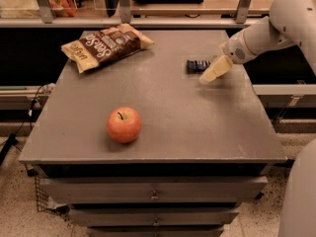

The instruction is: Move rxbar blueberry near brown chip bag

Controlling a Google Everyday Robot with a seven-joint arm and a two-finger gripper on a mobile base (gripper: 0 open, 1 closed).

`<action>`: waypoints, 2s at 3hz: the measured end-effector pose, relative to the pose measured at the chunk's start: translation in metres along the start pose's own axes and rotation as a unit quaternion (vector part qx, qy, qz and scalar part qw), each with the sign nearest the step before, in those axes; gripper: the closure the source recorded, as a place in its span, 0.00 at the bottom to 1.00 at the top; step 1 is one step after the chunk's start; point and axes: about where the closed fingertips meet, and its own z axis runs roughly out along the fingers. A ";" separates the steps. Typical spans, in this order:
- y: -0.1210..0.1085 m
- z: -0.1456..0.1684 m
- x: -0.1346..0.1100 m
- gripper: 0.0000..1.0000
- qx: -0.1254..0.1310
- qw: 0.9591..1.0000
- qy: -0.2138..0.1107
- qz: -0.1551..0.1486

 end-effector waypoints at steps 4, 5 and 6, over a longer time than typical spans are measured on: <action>0.000 -0.001 0.002 0.99 -0.006 1.000 0.014 0.017; 0.000 -0.002 0.001 1.00 -0.006 1.000 0.014 0.017; 0.000 -0.002 0.001 1.00 -0.006 1.000 0.013 0.017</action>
Offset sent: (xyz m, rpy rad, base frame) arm -0.0004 -0.0059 0.0068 -0.0123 0.0268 -0.0232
